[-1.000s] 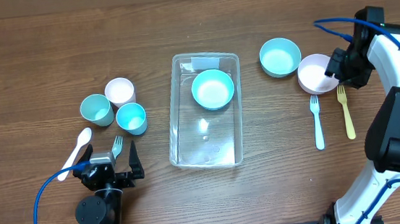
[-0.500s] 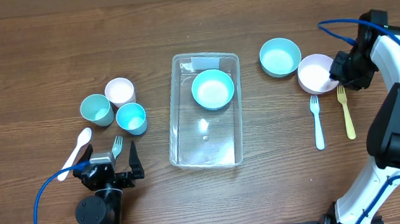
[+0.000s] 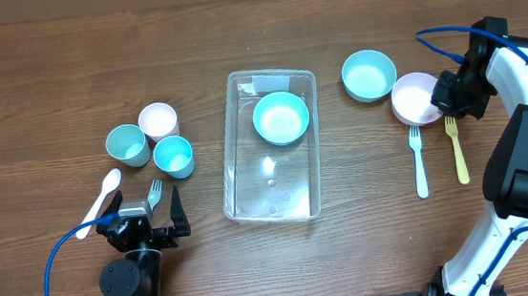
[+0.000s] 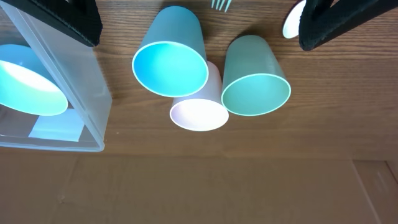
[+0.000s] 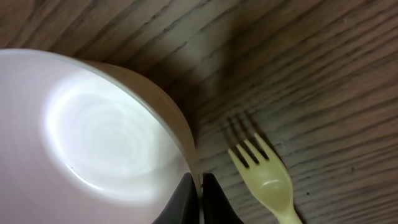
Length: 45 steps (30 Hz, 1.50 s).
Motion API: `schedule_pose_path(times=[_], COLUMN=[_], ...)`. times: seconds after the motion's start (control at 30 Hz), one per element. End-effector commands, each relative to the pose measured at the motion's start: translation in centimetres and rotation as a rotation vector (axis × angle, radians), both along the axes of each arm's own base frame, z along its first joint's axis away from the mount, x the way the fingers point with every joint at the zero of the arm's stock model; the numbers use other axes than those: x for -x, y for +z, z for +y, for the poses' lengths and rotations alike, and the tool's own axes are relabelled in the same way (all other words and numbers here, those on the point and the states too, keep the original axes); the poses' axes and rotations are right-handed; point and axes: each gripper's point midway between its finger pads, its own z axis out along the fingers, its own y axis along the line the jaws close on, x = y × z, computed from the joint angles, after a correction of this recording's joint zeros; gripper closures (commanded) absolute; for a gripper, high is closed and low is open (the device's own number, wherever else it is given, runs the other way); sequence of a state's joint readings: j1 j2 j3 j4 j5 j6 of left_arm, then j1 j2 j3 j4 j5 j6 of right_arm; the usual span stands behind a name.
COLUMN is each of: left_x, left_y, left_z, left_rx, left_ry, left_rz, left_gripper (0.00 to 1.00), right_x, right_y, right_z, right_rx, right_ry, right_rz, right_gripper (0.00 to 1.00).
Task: Pack container
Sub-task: 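Grasp the rim of the pink bowl with the right gripper, then carry the pink bowl into the container and stack it on the teal bowl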
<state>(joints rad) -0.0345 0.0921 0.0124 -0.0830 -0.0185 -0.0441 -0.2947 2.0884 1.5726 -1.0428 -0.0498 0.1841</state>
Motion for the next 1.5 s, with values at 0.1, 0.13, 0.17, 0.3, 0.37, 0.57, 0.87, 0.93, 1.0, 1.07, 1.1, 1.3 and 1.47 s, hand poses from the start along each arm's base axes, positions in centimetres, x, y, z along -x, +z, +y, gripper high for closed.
schedule_pose_path(times=[0.1, 0.13, 0.17, 0.3, 0.37, 0.57, 0.87, 0.93, 1.0, 1.07, 1.1, 1.3, 1.47], left_x=[0.0, 0.0, 0.0, 0.0, 0.0, 0.0, 0.0, 0.0, 0.0, 0.0, 0.0, 0.0, 0.0], left_y=[-0.2, -0.2, -0.2, -0.2, -0.2, -0.2, -0.2, -0.2, -0.2, -0.2, -0.2, -0.2, -0.2], left_z=[0.0, 0.0, 0.0, 0.0, 0.0, 0.0, 0.0, 0.0, 0.0, 0.0, 0.0, 0.0, 0.0], left_rx=[-0.02, -0.02, -0.02, -0.02, -0.02, -0.02, -0.02, -0.02, -0.02, -0.02, -0.02, -0.02, -0.02], left_ry=[-0.004, -0.004, -0.004, -0.004, -0.004, -0.004, -0.004, -0.004, -0.004, -0.004, -0.004, -0.004, -0.004], left_rz=[0.002, 0.002, 0.002, 0.002, 0.002, 0.002, 0.002, 0.002, 0.002, 0.002, 0.002, 0.002, 0.002], left_gripper=[0.0, 0.0, 0.0, 0.0, 0.0, 0.0, 0.0, 0.0, 0.0, 0.0, 0.0, 0.0, 0.0], right_x=[-0.9, -1.0, -1.0, -0.8, -0.4, 0.2, -0.3, -0.4, -0.3, -0.2, -0.1, 0.6, 1.4], right_y=[2.9, 3.5, 4.0, 7.1, 8.6, 9.5, 11.3, 12.1, 12.8, 13.8, 14.2, 17.4, 18.0], right_z=[-0.4, -0.4, -0.5, -0.2, 0.4, 5.1, 13.8, 14.6, 15.0, 15.1, 15.1, 16.0, 19.6], right_rx=[0.021, 0.024, 0.027, 0.044, 0.048, 0.034, 0.038, 0.038, 0.039, 0.041, 0.042, 0.044, 0.037], right_ry=[0.003, 0.003, 0.002, 0.003, 0.013, 0.126, 0.349, 0.369, 0.376, 0.377, 0.377, 0.429, 0.552], right_rz=[-0.055, -0.068, -0.077, -0.134, -0.152, -0.127, -0.184, -0.206, -0.226, -0.252, -0.264, -0.351, -0.372], right_gripper=[0.96, 0.96, 0.96, 0.96, 0.96, 0.96, 0.96, 0.96, 0.96, 0.96, 0.96, 0.96, 0.96])
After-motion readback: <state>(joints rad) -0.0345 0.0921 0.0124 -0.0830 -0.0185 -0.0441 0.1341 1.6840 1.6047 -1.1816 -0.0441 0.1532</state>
